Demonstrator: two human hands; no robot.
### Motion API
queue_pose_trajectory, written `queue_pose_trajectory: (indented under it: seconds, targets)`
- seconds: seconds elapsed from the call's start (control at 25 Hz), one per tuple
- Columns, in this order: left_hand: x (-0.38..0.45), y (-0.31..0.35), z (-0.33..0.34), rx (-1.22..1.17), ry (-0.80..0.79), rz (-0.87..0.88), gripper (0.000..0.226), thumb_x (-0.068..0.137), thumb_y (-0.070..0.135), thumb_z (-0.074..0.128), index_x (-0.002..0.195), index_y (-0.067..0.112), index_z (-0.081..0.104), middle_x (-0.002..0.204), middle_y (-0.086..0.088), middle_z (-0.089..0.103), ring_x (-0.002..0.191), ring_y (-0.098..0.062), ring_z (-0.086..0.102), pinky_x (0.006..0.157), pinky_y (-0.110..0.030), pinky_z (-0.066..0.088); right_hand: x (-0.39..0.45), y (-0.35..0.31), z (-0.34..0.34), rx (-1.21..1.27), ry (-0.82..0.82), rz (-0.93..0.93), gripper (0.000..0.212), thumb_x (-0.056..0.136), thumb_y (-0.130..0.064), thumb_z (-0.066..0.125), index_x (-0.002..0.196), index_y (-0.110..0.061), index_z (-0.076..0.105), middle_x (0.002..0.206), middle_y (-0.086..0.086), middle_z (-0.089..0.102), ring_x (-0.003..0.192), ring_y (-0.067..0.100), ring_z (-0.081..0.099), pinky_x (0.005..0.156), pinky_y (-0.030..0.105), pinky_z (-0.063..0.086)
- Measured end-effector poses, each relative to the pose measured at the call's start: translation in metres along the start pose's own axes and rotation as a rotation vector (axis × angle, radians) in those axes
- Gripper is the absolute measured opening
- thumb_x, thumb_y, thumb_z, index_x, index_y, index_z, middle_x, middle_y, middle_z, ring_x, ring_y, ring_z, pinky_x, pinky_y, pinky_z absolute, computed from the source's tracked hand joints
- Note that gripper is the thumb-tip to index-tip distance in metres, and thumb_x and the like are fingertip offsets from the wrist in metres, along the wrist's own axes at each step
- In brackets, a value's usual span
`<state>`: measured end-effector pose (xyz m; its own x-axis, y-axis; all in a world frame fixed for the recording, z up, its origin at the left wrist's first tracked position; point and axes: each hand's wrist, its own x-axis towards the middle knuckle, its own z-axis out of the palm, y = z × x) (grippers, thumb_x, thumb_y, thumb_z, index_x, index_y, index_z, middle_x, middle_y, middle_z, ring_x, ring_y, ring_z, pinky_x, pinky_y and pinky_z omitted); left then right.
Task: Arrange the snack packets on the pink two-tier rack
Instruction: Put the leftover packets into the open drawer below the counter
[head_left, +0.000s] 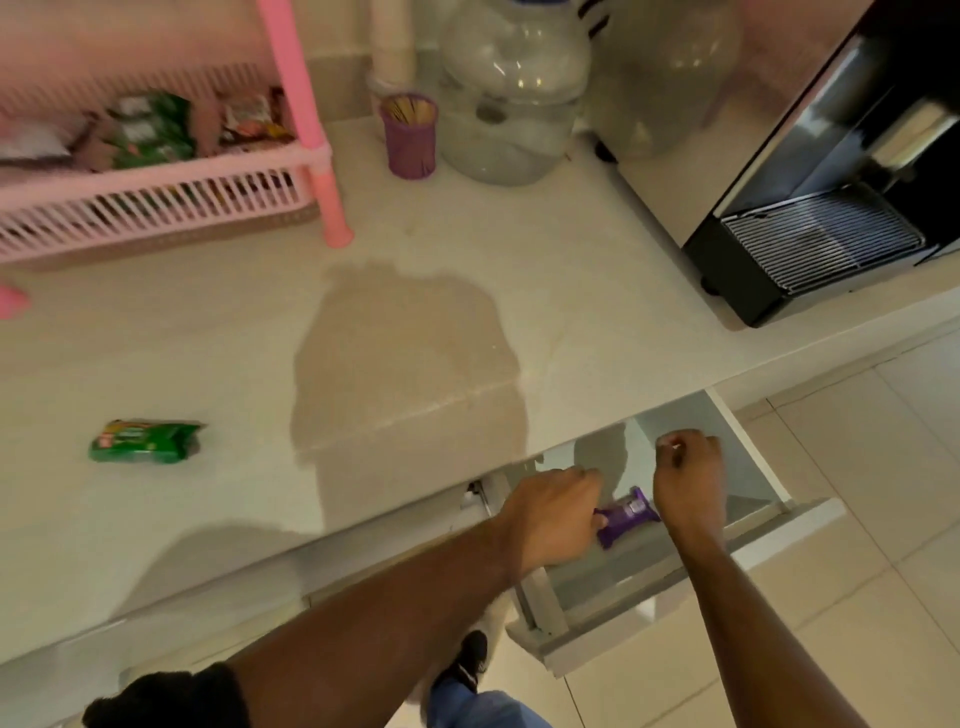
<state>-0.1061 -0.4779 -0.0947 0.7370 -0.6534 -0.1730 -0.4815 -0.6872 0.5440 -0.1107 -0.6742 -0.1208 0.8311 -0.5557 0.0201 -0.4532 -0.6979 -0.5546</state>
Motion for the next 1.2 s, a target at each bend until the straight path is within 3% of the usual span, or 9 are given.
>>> queue_pose_trajectory:
  seconds: [0.12,0.24,0.44,0.64,0.8,0.96,1.08,1.2]
  targets:
    - [-0.03,-0.021,-0.035,-0.033,0.127,-0.026,0.027,0.094,0.033,0.053,0.113,0.014,0.056,0.109,-0.006,0.065,0.096,-0.031,0.064,0.079,-0.039,0.053,-0.026,-0.048,0.003,0.07,0.067,-0.037,0.009,0.099,-0.023,0.052,0.102,-0.019,0.06,0.115,0.005,0.053,0.074,0.005,0.051,0.073,0.025,0.04]
    - [-0.059,-0.051,-0.064,-0.126,0.283,-0.01,0.027,0.094,0.029,0.057,0.114,0.012,0.061,0.106,-0.006,0.065,0.093,-0.028,0.063,0.078,-0.038,0.052,-0.051,-0.089,0.02,0.105,0.052,-0.168,0.012,0.098,-0.021,0.057,0.109,-0.018,0.059,0.116,0.004,0.051,0.09,0.016,0.057,0.079,0.028,0.045]
    - [-0.118,-0.126,-0.113,-0.125,0.405,-0.243,0.034,0.095,0.036,0.053,0.126,0.024,0.056,0.124,0.004,0.057,0.115,-0.016,0.055,0.095,-0.037,0.048,-0.087,-0.159,0.058,0.061,-0.033,-0.392,0.023,0.093,-0.02,0.064,0.116,-0.016,0.06,0.118,0.005,0.047,0.103,0.026,0.055,0.09,0.041,0.049]
    - [-0.179,-0.192,-0.148,-0.071,0.515,-0.46,0.049,0.088,0.047,0.062,0.131,0.027,0.052,0.132,0.003,0.047,0.123,-0.019,0.043,0.101,-0.04,0.041,-0.119,-0.208,0.097,-0.002,-0.116,-0.514,0.025,0.093,-0.027,0.064,0.117,-0.018,0.061,0.122,0.003,0.049,0.108,0.023,0.053,0.091,0.04,0.044]
    - [-0.216,-0.229,-0.157,0.057,0.447,-0.599,0.073,0.077,0.062,0.066,0.141,0.035,0.043,0.15,0.004,0.035,0.142,-0.022,0.022,0.112,-0.047,0.028,-0.133,-0.232,0.122,-0.045,-0.144,-0.559,0.033,0.093,-0.031,0.063,0.122,-0.016,0.06,0.127,0.005,0.05,0.112,0.024,0.053,0.091,0.039,0.044]
    - [-0.233,-0.251,-0.153,0.113,0.296,-0.691,0.073,0.083,0.043,0.066,0.148,0.037,0.033,0.161,0.001,0.019,0.152,-0.026,0.0,0.119,-0.058,0.007,-0.136,-0.234,0.142,-0.217,-0.111,-0.601,0.035,0.093,-0.039,0.057,0.12,-0.017,0.057,0.129,0.005,0.049,0.115,0.024,0.05,0.093,0.04,0.047]
    - [-0.238,-0.258,-0.154,0.136,0.254,-0.719,0.063,0.089,0.021,0.058,0.146,0.033,0.035,0.158,0.001,0.022,0.151,-0.027,0.005,0.117,-0.061,0.01,-0.134,-0.228,0.151,-0.279,-0.046,-0.629,0.033,0.095,-0.042,0.049,0.118,-0.021,0.055,0.127,0.002,0.049,0.115,0.022,0.047,0.093,0.038,0.045]
    - [-0.24,-0.263,-0.152,0.193,0.279,-0.701,0.056,0.089,0.014,0.054,0.14,0.032,0.042,0.148,0.004,0.033,0.143,-0.023,0.023,0.115,-0.051,0.021,-0.134,-0.228,0.156,-0.298,-0.021,-0.621,0.032,0.096,-0.044,0.042,0.119,-0.024,0.052,0.126,-0.002,0.047,0.115,0.02,0.046,0.094,0.037,0.042]
